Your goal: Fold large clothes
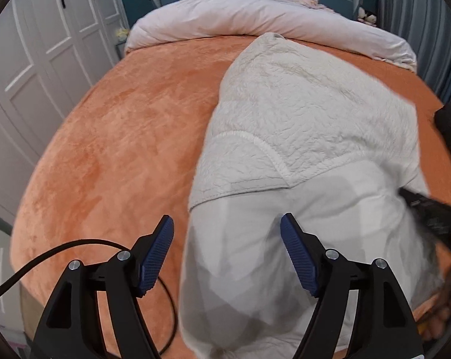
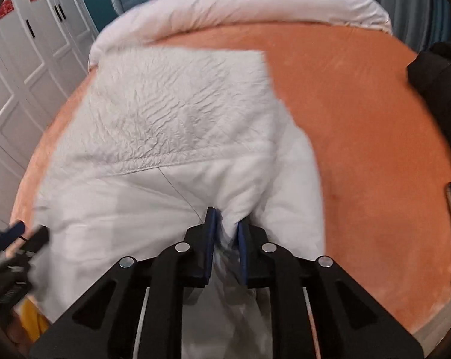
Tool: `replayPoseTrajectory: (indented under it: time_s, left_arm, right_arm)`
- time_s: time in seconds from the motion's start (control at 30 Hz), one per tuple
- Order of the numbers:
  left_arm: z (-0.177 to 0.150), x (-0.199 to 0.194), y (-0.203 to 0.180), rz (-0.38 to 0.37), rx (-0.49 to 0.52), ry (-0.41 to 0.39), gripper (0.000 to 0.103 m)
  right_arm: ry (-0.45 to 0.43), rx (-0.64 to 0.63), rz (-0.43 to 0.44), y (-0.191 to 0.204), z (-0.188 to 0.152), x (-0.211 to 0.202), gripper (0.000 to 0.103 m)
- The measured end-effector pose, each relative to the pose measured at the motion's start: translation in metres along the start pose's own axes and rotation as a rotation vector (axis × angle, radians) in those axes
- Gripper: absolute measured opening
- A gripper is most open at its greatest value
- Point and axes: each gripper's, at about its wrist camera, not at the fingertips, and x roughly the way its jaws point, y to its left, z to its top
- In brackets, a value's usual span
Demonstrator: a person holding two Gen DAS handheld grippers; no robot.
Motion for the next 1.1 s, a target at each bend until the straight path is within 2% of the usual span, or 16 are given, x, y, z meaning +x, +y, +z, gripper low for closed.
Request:
replayPoseTrajectory:
  time_s: [0.07,0.13,0.2,0.27,0.33,0.4,0.47,0.5,0.6,0.7,0.83,0.9,1.0,1.1]
  left_arm:
    - [-0.004,-0.003,0.009,-0.007,-0.053,0.014,0.072]
    - [-0.009,-0.01,0.019,-0.02,-0.112,0.02,0.072]
    - [-0.021,-0.028,0.037,-0.032,-0.226,0.02,0.072]
    - [-0.046,-0.069,0.061,-0.07,-0.403,-0.037,0.07]
    - [-0.067,-0.102,0.067,-0.128,-0.484,-0.044,0.071]
    - [-0.085,-0.133,0.055,-0.196,-0.464,-0.035,0.072]
    - [-0.089,-0.153,0.038,-0.218,-0.375,-0.086,0.073]
    - [-0.087,-0.164,0.028,-0.205,-0.315,-0.143,0.074]
    - [-0.076,-0.177,0.015,-0.144,-0.257,-0.254,0.082]
    - [-0.059,-0.154,0.014,-0.062,-0.248,-0.276,0.085]
    - [-0.044,-0.097,0.023,0.0,-0.254,-0.174,0.085]
    - [-0.04,-0.074,0.029,0.032,-0.27,-0.142,0.085]
    - [-0.036,-0.05,0.036,0.063,-0.286,-0.119,0.085]
    - [-0.032,-0.035,0.04,0.076,-0.282,-0.101,0.085]
  right_arm:
    - [-0.039,0.005,0.025,0.002,-0.004,-0.021,0.015]
    - [-0.079,-0.02,0.02,0.002,-0.014,-0.042,0.023]
    - [-0.115,-0.062,0.017,0.006,-0.034,-0.064,0.032]
    - [-0.131,-0.093,0.0,0.008,-0.044,-0.074,0.035]
    - [-0.123,-0.107,-0.001,0.006,-0.056,-0.08,0.036]
    - [-0.126,-0.106,-0.001,0.009,-0.051,-0.076,0.036]
    - [-0.129,-0.107,0.002,0.007,-0.053,-0.073,0.036]
    - [-0.135,-0.104,-0.004,0.008,-0.053,-0.074,0.036]
    - [-0.158,-0.097,-0.004,0.009,-0.052,-0.081,0.038]
    - [-0.175,-0.092,-0.027,0.002,-0.053,-0.086,0.048]
    - [-0.144,-0.054,-0.027,-0.01,-0.052,-0.076,0.051]
    - [-0.132,-0.045,-0.022,-0.014,-0.05,-0.07,0.057]
    - [-0.124,-0.035,-0.026,-0.018,-0.042,-0.061,0.058]
    - [-0.122,0.006,0.008,-0.019,-0.029,-0.05,0.058]
